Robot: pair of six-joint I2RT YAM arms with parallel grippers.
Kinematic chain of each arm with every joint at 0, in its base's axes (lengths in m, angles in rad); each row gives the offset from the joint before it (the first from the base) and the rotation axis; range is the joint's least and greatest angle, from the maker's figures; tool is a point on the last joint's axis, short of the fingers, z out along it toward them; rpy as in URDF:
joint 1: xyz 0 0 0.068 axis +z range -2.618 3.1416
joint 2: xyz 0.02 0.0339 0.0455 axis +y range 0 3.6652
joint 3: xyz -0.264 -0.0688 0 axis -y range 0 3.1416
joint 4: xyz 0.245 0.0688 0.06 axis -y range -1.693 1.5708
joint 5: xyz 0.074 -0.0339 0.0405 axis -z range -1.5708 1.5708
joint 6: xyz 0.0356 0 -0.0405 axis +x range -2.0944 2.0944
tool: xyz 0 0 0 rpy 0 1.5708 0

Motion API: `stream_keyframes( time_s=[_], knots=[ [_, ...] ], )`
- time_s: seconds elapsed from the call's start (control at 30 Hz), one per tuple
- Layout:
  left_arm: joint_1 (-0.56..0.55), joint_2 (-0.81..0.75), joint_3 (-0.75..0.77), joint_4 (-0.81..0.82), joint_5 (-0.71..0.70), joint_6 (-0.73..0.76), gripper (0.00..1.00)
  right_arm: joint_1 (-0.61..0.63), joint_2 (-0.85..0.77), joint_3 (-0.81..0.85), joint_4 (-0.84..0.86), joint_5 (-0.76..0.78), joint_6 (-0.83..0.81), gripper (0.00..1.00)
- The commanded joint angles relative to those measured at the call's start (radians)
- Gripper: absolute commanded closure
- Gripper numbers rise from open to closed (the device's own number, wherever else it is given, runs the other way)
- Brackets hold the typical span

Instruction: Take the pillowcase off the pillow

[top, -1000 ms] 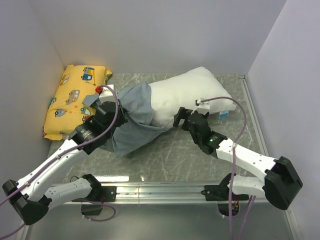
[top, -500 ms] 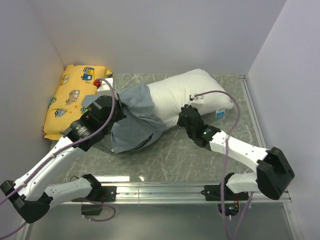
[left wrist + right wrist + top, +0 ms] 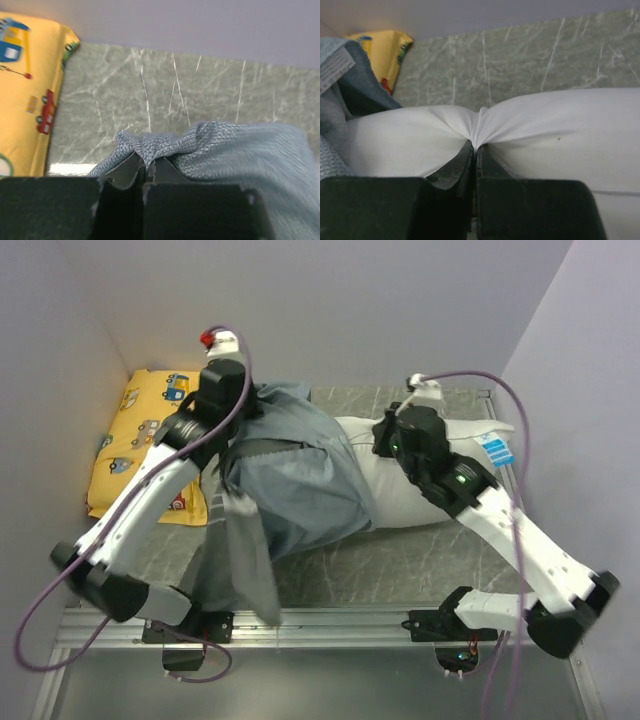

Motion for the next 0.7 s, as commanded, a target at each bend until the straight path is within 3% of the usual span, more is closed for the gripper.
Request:
stream_keyframes(
  time_s=[0.0,0.1,0.13,0.2,0.23,0.33,0.5,0.67],
  knots=[
    [0.066,0.131,0.068,0.042,0.174,0.012,1.00,-0.076,0.211,-0.054,0.090,-0.121,0.005,1.00],
    [0.109,0.258,0.182,0.013,0.288,-0.005,0.95,-0.130,0.437,-0.036,0.138,-0.151,0.028,1.00],
    [0.109,0.287,0.202,-0.002,0.295,-0.005,0.78,-0.156,0.557,-0.018,0.133,-0.184,0.036,1.00],
    [0.110,0.294,0.252,-0.007,0.304,0.003,0.55,-0.167,0.649,0.011,0.148,-0.195,0.036,1.00],
    [0.109,0.273,0.263,0.001,0.304,0.010,0.35,-0.170,0.705,0.005,0.167,-0.207,0.042,1.00],
    [0.109,0.207,0.294,0.008,0.296,0.027,0.15,-0.184,0.772,-0.016,0.228,-0.237,0.068,1.00],
    [0.071,0.058,0.134,0.042,0.264,0.018,0.10,-0.205,0.763,-0.032,0.286,-0.241,0.077,0.98],
    [-0.037,-0.106,-0.109,0.097,0.114,-0.031,0.09,-0.230,0.726,0.030,0.241,-0.252,0.050,0.76]
  ],
)
